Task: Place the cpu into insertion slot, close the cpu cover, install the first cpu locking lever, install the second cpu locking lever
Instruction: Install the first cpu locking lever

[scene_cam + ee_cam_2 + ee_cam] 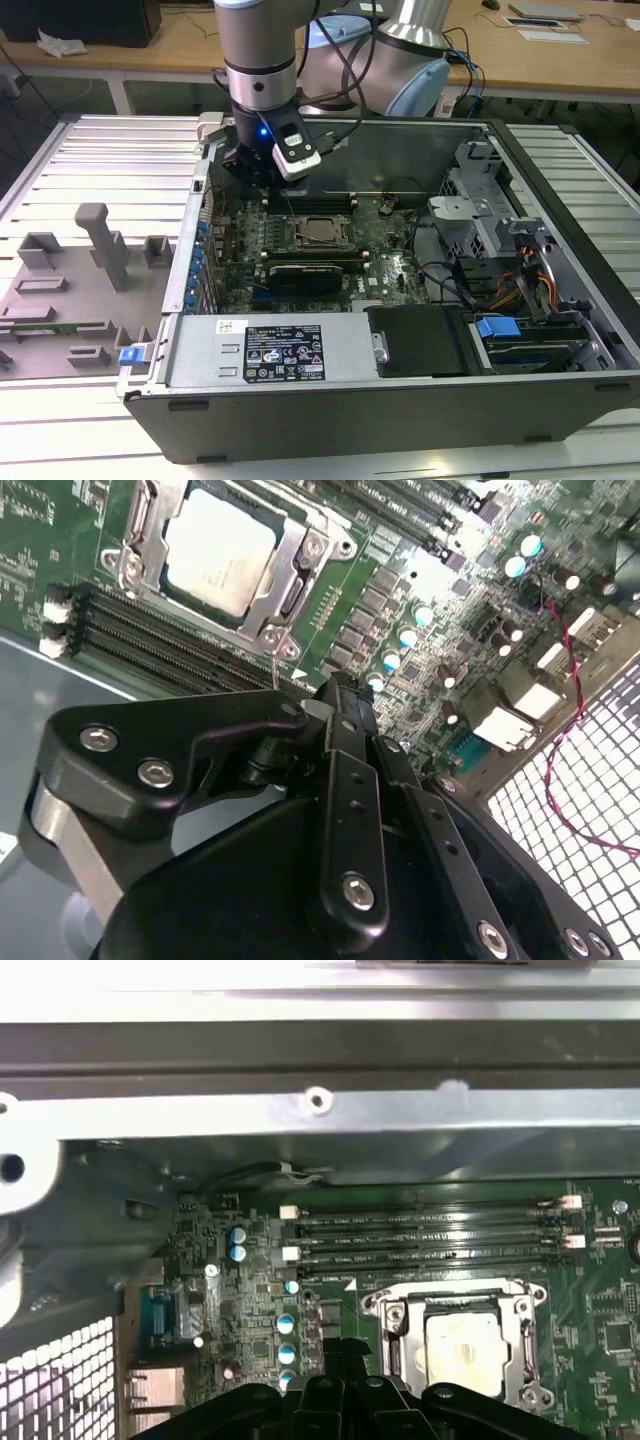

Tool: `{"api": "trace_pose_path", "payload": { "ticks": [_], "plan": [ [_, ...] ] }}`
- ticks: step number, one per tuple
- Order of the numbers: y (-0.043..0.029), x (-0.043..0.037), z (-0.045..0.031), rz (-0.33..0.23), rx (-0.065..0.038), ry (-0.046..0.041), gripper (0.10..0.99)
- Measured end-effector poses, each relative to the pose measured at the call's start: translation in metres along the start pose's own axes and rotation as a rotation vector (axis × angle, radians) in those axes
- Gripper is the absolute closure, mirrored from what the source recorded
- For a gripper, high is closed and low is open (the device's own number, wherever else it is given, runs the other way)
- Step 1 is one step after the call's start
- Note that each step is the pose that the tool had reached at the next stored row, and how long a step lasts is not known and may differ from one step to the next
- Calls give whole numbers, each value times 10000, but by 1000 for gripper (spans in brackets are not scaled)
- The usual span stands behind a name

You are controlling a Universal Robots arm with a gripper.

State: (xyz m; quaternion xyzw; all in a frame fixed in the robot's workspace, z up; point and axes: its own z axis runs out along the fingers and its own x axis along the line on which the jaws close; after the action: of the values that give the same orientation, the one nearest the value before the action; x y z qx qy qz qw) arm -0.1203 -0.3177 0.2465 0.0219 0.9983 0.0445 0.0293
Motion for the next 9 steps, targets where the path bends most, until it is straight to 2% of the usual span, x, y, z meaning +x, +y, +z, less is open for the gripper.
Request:
{"api": "trace_pose_path", "payload": {
  "ticks": [2,3,5,8,9],
  "plan": [
    [1,9,0,-23,-151,-7,980],
    [2,11,0,-39,-278,-11,980],
    [2,12,0,-61,-415,-19,980],
    [5,21,1,-115,-775,-47,980],
    [5,22,1,-118,-825,-50,980]
  ]
}}
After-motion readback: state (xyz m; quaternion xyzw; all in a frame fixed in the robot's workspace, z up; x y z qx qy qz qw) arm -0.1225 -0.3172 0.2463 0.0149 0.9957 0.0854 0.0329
